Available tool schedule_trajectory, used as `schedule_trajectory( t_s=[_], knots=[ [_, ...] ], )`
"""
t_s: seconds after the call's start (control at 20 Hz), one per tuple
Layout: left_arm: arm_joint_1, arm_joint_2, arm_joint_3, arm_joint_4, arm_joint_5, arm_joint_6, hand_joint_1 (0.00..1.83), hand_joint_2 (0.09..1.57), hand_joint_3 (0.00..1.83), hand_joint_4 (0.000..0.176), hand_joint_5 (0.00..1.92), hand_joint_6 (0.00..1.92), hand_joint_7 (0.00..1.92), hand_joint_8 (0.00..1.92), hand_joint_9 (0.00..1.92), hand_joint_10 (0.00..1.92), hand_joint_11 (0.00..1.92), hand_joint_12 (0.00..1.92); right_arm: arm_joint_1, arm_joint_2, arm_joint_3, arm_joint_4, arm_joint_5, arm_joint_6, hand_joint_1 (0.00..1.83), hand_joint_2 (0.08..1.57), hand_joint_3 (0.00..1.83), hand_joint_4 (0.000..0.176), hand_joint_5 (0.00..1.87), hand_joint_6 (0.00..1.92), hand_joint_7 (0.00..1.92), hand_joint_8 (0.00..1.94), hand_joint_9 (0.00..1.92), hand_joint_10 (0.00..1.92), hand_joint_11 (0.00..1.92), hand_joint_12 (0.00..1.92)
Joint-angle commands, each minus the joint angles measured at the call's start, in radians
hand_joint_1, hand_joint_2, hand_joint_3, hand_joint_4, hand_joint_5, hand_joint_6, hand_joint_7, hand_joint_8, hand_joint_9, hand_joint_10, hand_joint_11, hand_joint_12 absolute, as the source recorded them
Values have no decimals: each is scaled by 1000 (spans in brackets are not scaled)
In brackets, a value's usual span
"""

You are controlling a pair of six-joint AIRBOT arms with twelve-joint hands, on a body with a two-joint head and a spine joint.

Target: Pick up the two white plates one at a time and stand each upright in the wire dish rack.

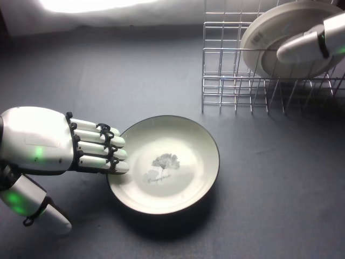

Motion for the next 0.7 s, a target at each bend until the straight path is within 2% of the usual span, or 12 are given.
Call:
schedule_trajectory(
  t_s=[0.0, 0.35, 0.55, 0.65],
  knots=[
    [7, 0, -7, -16, -35, -5, 0, 1095, 3, 0, 16, 5, 0, 0, 0, 0, 0, 0, 8, 7, -2, -18, 152, 5, 834, 779, 0, 0, 0, 0, 0, 0, 0, 0, 0, 0],
    [44, -6, -14, -18, -35, 0, 0, 1091, 1, 0, 23, 7, 0, 0, 0, 0, 0, 0, -11, 6, -5, -432, 333, -10, 922, 785, 0, 0, 0, 0, 0, 0, 0, 0, 0, 0],
    [56, -6, -20, -24, -36, 0, 0, 1090, 0, 0, 27, 7, 0, 0, 0, 0, 0, 0, -26, 7, -28, -584, 374, -10, 917, 819, 13, 0, 0, 0, 0, 0, 0, 0, 0, 0],
    [58, -6, -21, -25, -36, 0, 0, 1096, 3, 0, 21, 4, 0, 0, 0, 0, 0, 0, -37, 7, -43, -622, 375, -10, 907, 840, 19, 0, 0, 0, 0, 0, 0, 0, 0, 0]
  ],
)
